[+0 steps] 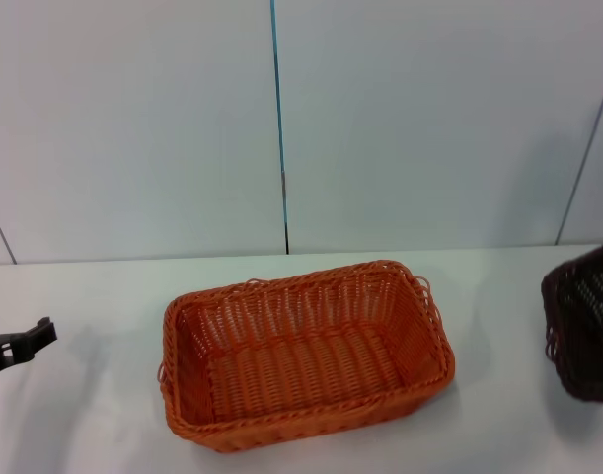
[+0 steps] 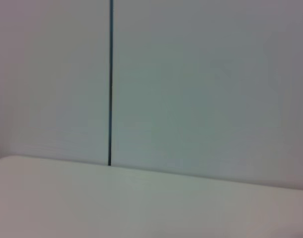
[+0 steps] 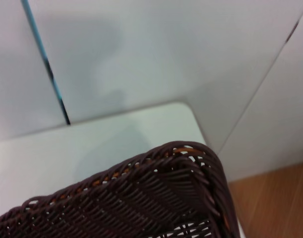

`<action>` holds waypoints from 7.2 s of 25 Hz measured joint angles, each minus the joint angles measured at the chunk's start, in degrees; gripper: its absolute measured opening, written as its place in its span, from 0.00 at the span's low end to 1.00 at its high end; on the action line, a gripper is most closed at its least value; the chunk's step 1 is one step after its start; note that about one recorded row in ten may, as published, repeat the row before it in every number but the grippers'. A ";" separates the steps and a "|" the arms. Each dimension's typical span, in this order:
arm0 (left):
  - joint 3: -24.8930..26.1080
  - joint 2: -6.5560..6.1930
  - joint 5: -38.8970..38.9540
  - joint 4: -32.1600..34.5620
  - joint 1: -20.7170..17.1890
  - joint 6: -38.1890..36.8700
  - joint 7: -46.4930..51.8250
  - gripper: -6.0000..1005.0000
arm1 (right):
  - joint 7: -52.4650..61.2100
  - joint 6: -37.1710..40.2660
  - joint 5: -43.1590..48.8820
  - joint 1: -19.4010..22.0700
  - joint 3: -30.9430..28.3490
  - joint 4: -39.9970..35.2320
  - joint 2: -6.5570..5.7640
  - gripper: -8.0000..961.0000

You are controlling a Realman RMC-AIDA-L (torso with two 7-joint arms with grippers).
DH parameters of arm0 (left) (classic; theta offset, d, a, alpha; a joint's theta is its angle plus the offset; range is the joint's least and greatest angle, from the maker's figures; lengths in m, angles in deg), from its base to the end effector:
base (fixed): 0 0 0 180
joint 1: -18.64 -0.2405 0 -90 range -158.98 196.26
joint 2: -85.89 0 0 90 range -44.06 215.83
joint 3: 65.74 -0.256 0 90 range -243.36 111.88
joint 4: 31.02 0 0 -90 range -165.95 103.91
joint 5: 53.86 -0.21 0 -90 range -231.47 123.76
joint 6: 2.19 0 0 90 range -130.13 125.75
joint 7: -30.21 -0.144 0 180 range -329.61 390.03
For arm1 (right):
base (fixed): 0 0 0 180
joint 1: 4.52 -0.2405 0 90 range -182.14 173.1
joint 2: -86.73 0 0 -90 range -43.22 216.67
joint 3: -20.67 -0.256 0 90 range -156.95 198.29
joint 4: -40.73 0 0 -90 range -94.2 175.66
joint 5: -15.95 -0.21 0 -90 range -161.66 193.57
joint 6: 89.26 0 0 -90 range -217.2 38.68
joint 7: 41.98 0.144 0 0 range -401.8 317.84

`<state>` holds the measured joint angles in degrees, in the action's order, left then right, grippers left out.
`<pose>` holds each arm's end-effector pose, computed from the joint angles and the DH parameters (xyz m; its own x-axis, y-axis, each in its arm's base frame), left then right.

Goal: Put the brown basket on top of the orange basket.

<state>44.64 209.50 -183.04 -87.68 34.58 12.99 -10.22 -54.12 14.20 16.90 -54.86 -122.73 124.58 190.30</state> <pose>-0.3371 0.3783 0.0395 0.5144 0.4756 0.7136 0.7768 0.0940 -0.6226 0.2042 0.3933 0.2699 -0.2522 0.8155 0.5209 0.6581 -0.2501 0.7102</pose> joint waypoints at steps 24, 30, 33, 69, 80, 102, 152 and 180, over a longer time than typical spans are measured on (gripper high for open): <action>0.85 0.18 0.39 2.70 -0.07 0.00 0.21 0.93 | 3.19 -9.21 -2.27 -11.21 6.14 -4.76 1.58 0.18; 0.88 0.26 0.42 2.78 -0.03 0.00 0.41 0.93 | 4.88 -7.13 -2.23 -13.58 7.94 -5.19 2.30 0.18; 0.89 0.22 0.43 2.79 -0.01 0.01 0.37 0.93 | 5.77 -6.64 -2.23 -14.72 9.08 -5.47 2.65 0.18; -6.94 -6.29 6.07 4.57 -1.64 -1.20 -0.38 0.93 | 13.84 -5.73 -2.17 -19.61 16.16 -5.26 11.15 0.18; -10.10 -10.96 7.42 5.06 -1.20 -1.22 2.07 0.93 | 18.57 -11.67 -1.95 -19.14 17.56 -5.73 15.11 0.18; -18.21 -17.81 11.05 8.51 0.70 -2.38 5.18 0.93 | 36.79 -26.06 -12.68 -6.51 41.60 -5.10 15.68 0.18; -27.83 -21.43 10.78 12.38 3.66 -5.20 11.76 0.93 | 54.59 -45.77 -4.17 10.88 70.05 -8.50 15.56 0.18; -26.96 -20.37 10.87 16.15 5.25 -6.87 11.77 0.93 | 49.35 -50.67 -8.51 11.69 69.22 -10.31 15.53 0.60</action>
<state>17.68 189.14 -172.16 -71.54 39.83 6.12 1.54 -4.77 -36.47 8.39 -43.17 -53.52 114.27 205.83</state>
